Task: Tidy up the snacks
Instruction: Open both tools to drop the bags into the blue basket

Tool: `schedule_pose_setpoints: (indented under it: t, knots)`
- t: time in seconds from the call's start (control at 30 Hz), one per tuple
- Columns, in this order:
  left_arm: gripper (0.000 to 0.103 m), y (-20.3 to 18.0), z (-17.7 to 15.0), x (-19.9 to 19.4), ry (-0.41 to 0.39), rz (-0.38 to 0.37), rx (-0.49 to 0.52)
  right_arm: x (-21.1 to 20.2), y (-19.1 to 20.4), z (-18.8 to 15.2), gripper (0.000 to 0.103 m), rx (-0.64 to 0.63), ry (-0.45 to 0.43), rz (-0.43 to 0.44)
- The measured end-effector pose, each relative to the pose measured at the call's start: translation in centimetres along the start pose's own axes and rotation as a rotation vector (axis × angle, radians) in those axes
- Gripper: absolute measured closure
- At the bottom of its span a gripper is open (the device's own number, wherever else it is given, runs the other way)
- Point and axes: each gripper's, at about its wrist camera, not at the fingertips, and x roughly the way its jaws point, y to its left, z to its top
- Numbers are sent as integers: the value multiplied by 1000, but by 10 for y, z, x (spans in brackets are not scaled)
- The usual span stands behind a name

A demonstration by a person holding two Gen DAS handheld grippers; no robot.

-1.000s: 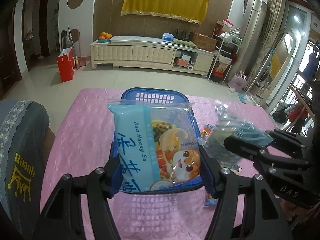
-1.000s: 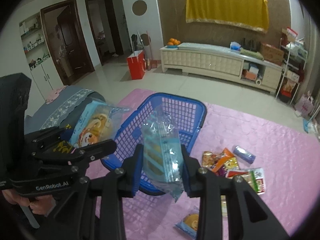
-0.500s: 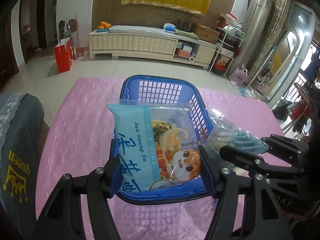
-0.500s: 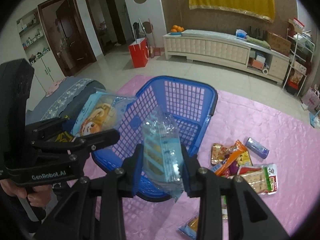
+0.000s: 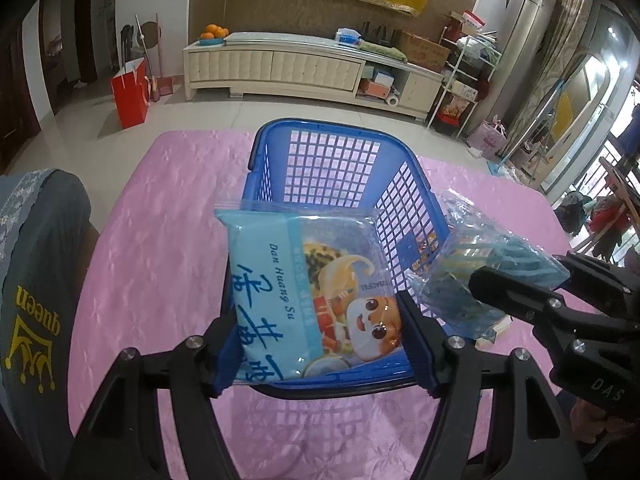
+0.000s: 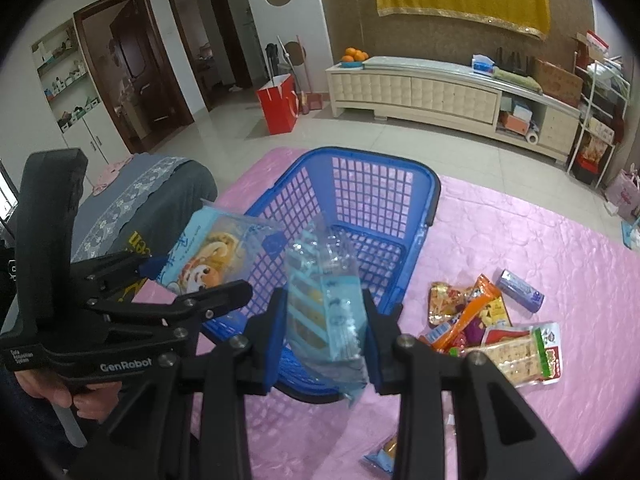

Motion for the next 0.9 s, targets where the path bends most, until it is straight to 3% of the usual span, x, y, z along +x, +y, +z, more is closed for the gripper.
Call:
schedule_pose_setpoints:
  t: [0.43,0.5,0.6,0.9]
  knots:
    - [33,4,-5,-17,-70,2,2,9,7,3,62,3,23,0]
    - [33,7,-7,-20,-71,1,-1,6,7,4,46,10,5,-10]
    - [33,12,-11,-25,-74,10,-7,1,9,5,34,9,-17,-25]
    - [33,6,-21,-54,-110,11,-8,-26,16,-3,34,10,-46,-56]
